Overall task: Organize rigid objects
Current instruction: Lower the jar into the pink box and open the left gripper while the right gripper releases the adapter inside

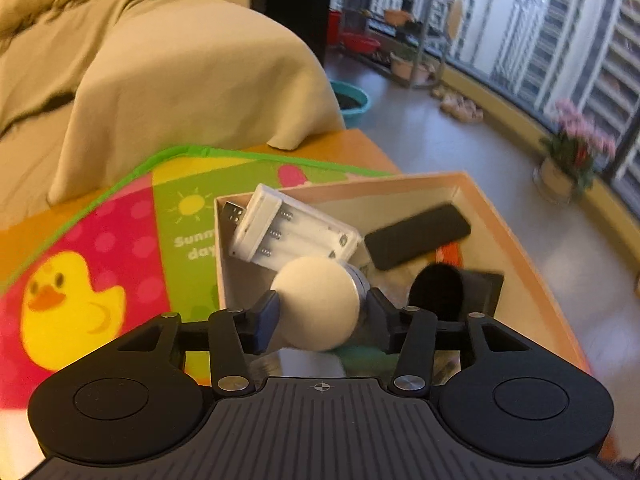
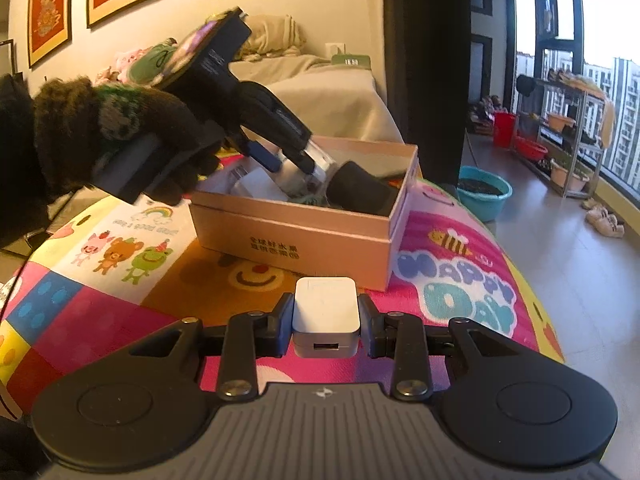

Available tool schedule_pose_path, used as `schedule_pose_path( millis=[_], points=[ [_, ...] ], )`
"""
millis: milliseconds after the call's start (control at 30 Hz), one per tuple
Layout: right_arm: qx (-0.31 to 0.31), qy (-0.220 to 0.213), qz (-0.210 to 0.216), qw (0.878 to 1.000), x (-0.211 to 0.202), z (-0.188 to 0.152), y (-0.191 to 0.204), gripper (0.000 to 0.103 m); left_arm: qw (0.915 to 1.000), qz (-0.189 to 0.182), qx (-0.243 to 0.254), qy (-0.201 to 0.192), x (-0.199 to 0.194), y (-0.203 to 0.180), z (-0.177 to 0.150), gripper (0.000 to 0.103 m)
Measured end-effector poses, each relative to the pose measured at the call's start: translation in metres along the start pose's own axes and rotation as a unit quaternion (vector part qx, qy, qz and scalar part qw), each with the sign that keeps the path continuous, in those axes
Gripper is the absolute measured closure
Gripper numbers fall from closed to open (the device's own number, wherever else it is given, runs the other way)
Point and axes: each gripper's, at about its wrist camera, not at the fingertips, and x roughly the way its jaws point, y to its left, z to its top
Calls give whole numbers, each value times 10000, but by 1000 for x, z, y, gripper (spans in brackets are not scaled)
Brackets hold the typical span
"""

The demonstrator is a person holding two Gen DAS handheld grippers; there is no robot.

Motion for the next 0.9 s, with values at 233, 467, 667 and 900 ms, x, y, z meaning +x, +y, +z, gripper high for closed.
schedule_pose_path(
  millis=[233,467,667,900],
  points=[
    [32,-19,75,10000,0,-1,1,71,9974,473,540,107,1,-7,7,66],
    [51,-249,106,9996,-7,17,-2,71,9911,-795,-748,-766,-52,15,-16,66],
    [-128,-893,-29,9959,-2,68,-4,71,9847,-1024,-672,-1237,-95,13,-72,66],
    [-189,-704,-689,9950,40,79,5,32,9931,-496,184,-1049,-119,14,-139,65]
  ],
)
